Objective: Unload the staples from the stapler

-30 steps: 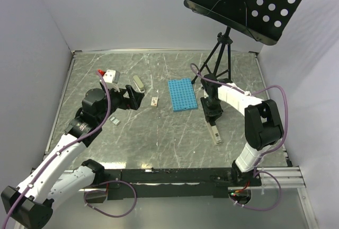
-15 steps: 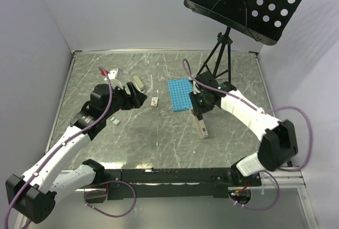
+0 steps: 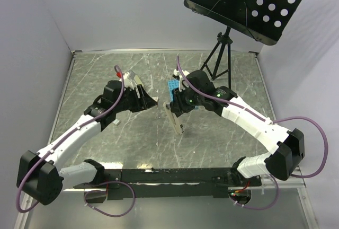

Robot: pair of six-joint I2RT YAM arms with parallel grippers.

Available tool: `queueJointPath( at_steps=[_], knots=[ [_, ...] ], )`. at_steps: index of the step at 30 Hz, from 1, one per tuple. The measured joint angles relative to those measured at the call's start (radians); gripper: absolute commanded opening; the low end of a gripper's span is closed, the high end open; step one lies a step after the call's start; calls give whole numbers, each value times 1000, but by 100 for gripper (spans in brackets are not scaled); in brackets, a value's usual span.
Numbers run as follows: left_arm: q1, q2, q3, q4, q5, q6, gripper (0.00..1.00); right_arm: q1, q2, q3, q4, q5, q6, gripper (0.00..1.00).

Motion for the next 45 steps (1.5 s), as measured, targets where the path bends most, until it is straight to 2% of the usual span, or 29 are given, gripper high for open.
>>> queueJointPath(
  at_steps=[11, 28, 34, 39, 40, 41, 42, 44, 45],
  knots=[
    [0, 73, -30, 127, 110, -58, 59, 31, 2, 0, 34, -27, 14, 0],
    [-2, 119, -61, 220, 173, -106, 49, 42, 23, 0, 47, -16, 17, 0],
    [-21, 165, -61, 222, 179, -113, 47, 43, 55, -1, 114, -17, 24, 0],
    [-23, 173, -61, 218, 177, -121, 34, 43, 70, -5, 130, -23, 27, 0],
    [-23, 173, -61, 218, 175, -121, 29, 43, 73, -5, 134, -24, 27, 0],
    [-24, 173, -61, 217, 174, -122, 16, 43, 76, -7, 138, -27, 27, 0],
    [-24, 172, -61, 219, 174, -121, 10, 43, 79, -9, 142, -29, 27, 2],
    [-27, 172, -61, 220, 172, -120, 1, 43, 84, -12, 148, -32, 28, 16],
    [-27, 172, -61, 217, 172, -116, 1, 43, 86, -11, 148, -32, 28, 31]
  ],
)
